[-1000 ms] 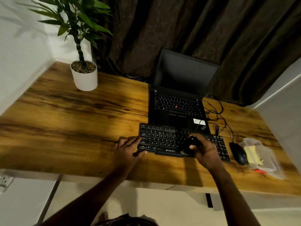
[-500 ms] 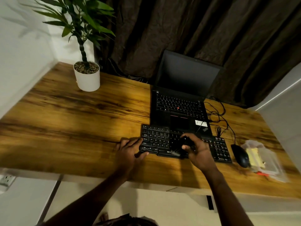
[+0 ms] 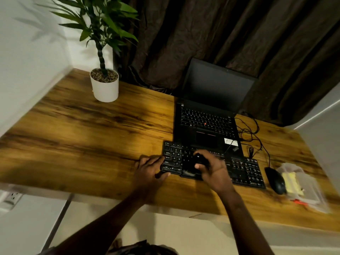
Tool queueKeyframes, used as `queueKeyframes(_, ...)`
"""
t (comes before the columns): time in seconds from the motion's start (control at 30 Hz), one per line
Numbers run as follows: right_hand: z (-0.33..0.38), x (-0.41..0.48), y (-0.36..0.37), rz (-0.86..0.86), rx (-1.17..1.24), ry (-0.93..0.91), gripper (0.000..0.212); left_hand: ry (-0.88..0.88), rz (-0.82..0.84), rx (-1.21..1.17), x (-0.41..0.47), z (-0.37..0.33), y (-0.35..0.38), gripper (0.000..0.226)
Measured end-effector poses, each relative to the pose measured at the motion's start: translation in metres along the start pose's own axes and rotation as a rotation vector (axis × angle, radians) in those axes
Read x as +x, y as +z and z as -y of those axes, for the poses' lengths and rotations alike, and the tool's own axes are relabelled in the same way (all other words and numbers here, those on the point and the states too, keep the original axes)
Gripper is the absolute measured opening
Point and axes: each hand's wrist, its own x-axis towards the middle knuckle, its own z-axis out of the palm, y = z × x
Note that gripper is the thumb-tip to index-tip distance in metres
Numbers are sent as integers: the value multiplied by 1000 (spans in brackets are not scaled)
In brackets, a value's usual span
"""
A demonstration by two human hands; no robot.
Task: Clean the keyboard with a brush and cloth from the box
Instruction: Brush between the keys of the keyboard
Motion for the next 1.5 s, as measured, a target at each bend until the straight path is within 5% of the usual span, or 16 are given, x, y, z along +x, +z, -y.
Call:
queueKeyframes(0.33, -30, 1, -22, 40, -180, 85, 60, -8, 8, -15, 3, 3, 2, 65)
queueKeyframes(0.67, 22, 9, 26, 54, -26, -60, 45, -3, -4, 21, 1, 0, 1, 68)
queueKeyframes(0.9, 1, -1, -7, 3, -140, -11, 63, -20, 71, 6, 3, 1, -2, 73)
queueKeyframes(1.17, 41, 14, 39, 34, 20, -104, 37, 6, -9, 10, 2, 1, 2, 64)
queueKeyframes(1.5, 22, 13, 28, 39, -93, -37, 50, -9, 48, 37, 3, 2, 2, 68)
